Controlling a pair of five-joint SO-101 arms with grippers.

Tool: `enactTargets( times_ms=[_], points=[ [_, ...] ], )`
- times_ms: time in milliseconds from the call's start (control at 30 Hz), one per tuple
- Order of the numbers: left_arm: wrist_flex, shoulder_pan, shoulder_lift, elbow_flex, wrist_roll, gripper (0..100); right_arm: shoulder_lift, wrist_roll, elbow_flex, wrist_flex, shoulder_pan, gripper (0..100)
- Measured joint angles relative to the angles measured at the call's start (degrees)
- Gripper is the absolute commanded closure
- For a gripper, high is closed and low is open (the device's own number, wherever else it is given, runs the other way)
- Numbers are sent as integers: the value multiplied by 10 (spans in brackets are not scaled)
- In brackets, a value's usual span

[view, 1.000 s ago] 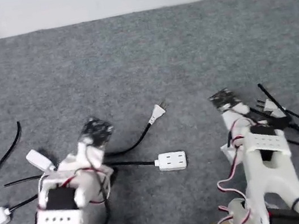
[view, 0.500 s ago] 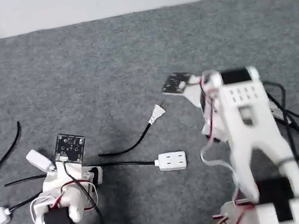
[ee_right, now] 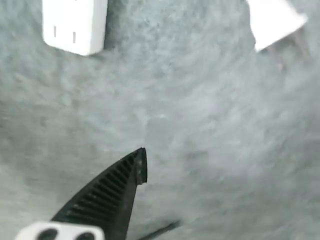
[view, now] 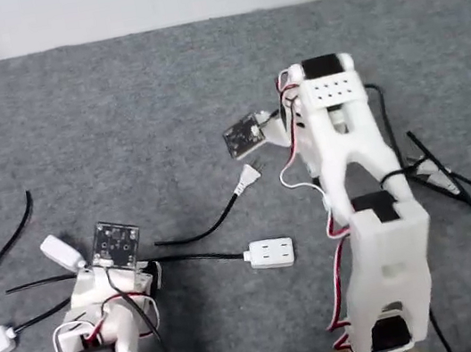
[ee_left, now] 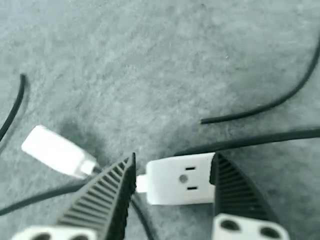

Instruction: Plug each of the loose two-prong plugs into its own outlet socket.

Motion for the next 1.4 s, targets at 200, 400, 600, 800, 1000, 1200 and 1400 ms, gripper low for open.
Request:
enactTargets(
  times_ms=[200,400,600,800,1000,1200,1400],
  points=[
    [21,20,-39,0,0,771,69,85,-76,1,-34,363],
    [25,22,-40,0,0,771,84,97,-85,1,-112,363],
    [25,22,-40,0,0,771,111,97,-90,1,-142,499],
    [25,22,-40,0,0,771,172,97,-93,-23,-138,790],
    [25,22,-40,0,0,771,178,97,-119,-40,-134,867],
    [25,22,-40,0,0,771,177,97,-119,-40,-130,868],
    [25,22,-40,0,0,771,178,79,-119,-40,-120,965]
  ],
)
